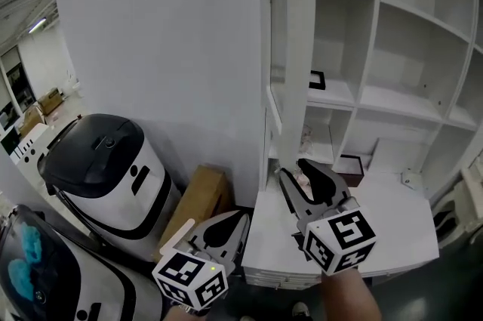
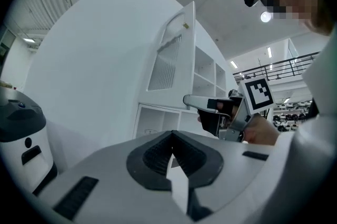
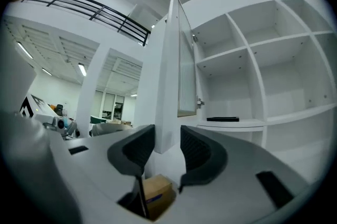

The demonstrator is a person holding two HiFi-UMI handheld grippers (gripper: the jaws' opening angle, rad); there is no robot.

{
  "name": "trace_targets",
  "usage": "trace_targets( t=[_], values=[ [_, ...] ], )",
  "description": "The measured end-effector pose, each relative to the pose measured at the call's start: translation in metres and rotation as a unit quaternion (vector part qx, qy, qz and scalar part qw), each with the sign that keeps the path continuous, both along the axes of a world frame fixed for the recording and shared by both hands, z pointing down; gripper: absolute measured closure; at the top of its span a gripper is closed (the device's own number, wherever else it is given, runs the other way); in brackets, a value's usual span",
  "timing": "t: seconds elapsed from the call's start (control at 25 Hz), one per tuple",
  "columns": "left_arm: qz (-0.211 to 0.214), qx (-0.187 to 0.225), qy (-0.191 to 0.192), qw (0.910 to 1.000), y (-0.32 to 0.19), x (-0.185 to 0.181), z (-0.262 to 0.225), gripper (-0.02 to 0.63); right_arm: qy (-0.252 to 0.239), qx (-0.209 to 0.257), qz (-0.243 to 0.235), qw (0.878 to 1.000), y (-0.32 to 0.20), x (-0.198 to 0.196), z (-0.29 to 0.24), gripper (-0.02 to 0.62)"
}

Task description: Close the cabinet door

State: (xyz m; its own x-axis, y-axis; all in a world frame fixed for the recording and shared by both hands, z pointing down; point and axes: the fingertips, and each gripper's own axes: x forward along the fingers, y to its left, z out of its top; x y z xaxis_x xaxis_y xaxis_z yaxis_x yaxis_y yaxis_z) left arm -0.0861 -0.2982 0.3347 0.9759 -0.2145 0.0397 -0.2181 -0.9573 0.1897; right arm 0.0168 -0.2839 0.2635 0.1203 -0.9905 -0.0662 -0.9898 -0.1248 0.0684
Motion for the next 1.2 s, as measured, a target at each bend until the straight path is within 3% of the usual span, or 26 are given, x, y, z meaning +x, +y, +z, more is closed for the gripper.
trace_targets(
  t=[0.32, 1.2],
  values=[
    [0.036, 0.001, 0.002, 0.9994, 0.024, 0.025, 0.000, 0.601, 0.003, -0.004, 0.072, 0.997, 0.030, 0.048, 0.002, 0.531],
    [0.031, 0.001, -0.014, 0.9994, 0.038, 0.150, 0.000, 0.601, -0.017, 0.007, 0.058, 0.998, 0.040, 0.182, 0.005, 0.513]
  ],
)
